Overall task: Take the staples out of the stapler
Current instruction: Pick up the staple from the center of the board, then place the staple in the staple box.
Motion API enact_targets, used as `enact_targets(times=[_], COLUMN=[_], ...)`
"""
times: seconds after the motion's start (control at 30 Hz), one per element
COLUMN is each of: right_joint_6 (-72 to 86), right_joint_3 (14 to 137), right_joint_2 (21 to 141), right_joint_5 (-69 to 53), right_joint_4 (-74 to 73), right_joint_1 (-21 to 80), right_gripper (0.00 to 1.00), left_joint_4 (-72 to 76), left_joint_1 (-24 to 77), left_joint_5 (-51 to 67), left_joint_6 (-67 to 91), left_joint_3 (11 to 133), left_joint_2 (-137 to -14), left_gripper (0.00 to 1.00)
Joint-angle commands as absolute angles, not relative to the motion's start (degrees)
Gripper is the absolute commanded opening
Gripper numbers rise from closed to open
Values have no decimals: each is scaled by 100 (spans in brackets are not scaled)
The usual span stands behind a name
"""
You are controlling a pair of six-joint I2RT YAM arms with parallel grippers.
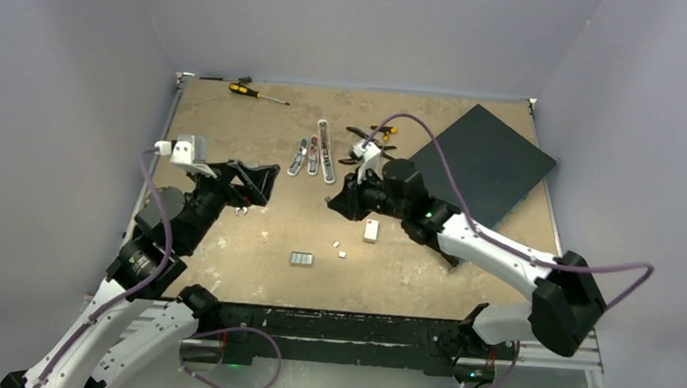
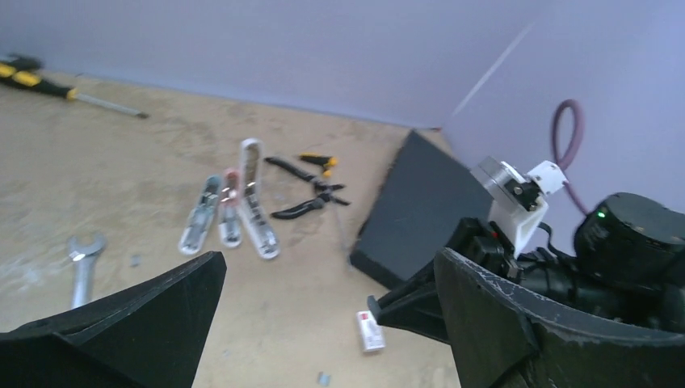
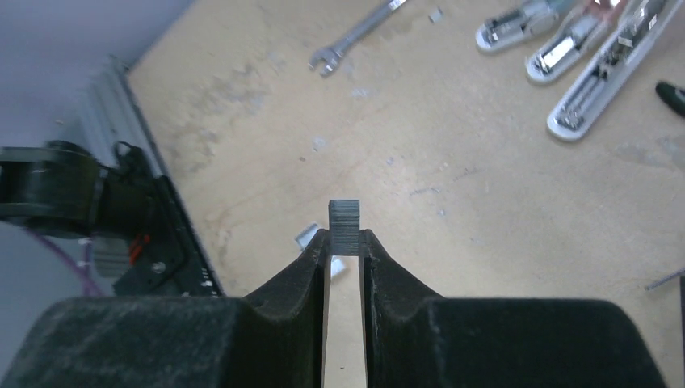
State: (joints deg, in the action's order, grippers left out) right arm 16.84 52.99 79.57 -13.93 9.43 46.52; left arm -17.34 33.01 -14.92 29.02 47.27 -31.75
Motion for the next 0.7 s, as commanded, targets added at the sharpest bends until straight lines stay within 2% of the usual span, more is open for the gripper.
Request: enact_targets(times=[0.0, 0.17, 0.43, 0.67], right_joint_6=[2023, 2239, 2718, 2708], right_joint_3=[5096, 5095, 5344, 5757], right_joint_2=[7003, 6358, 6019, 6091], right_joint_5=[-2304, -2711, -3513, -4449], right_joint_4=[2105, 2877, 4082, 4743], right_joint_1=[4592, 4566, 4569, 4570], right_gripper=[19, 19, 18, 19], left_joint_4=[-212, 1069, 2770, 4051], left_joint_1=[3275, 3278, 3273, 3278], left_joint_5=[-83, 1031, 2327, 3645], left_joint_6=[3348, 3769, 4309, 4868], left_joint_3=[4696, 4557, 4376, 4341], left_joint_2=[-2866, -2873, -3121, -3609], left_gripper=[100, 94, 83, 65])
